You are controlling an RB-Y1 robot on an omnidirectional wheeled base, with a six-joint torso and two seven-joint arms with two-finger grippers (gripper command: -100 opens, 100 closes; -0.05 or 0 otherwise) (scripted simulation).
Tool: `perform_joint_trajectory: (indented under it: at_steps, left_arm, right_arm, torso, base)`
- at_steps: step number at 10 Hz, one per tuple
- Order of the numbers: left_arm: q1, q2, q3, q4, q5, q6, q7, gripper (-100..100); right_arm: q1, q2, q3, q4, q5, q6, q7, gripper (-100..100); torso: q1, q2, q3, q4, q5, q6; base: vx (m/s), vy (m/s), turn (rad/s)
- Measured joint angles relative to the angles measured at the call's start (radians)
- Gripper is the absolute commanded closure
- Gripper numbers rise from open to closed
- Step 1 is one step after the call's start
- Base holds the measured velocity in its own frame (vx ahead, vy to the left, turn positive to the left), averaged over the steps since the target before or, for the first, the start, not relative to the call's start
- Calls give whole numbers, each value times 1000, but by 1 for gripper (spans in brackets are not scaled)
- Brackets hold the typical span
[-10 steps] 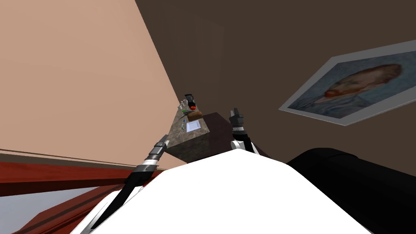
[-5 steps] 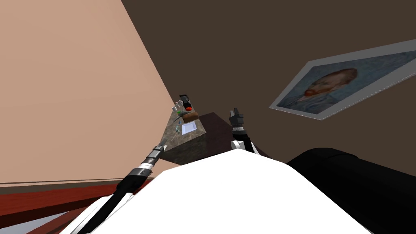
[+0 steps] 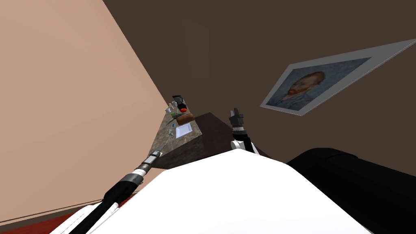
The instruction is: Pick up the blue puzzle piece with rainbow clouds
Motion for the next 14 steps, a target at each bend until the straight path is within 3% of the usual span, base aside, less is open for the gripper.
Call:
perform_joint_trajectory:
  at_steps: [5,9,11,14]
  left_arm:
    - [35,141,-4,66,25,55,18,-100]
    - [77,260,10,113,53,92,40,-100]
    - [84,315,-2,148,59,124,45,-100]
    - [127,397,13,184,76,147,56,-100]
  right_arm:
    - [0,0,0,0,0,0,0,0]
    - [0,0,0,0,0,0,0,0]
    - [0,0,0,0,0,0,0,0]
    - [0,0,0,0,0,0,0,0]
  torso:
    - [0,0,0,0,0,0]
    - [0,0,0,0,0,0]
    - [0,0,0,0,0,0]
    - [0,0,0,0,0,0]
  base:
    - [18,-31,-119]
    - [20,-41,-167]
    - [25,-37,-101]
    - [19,-26,-105]
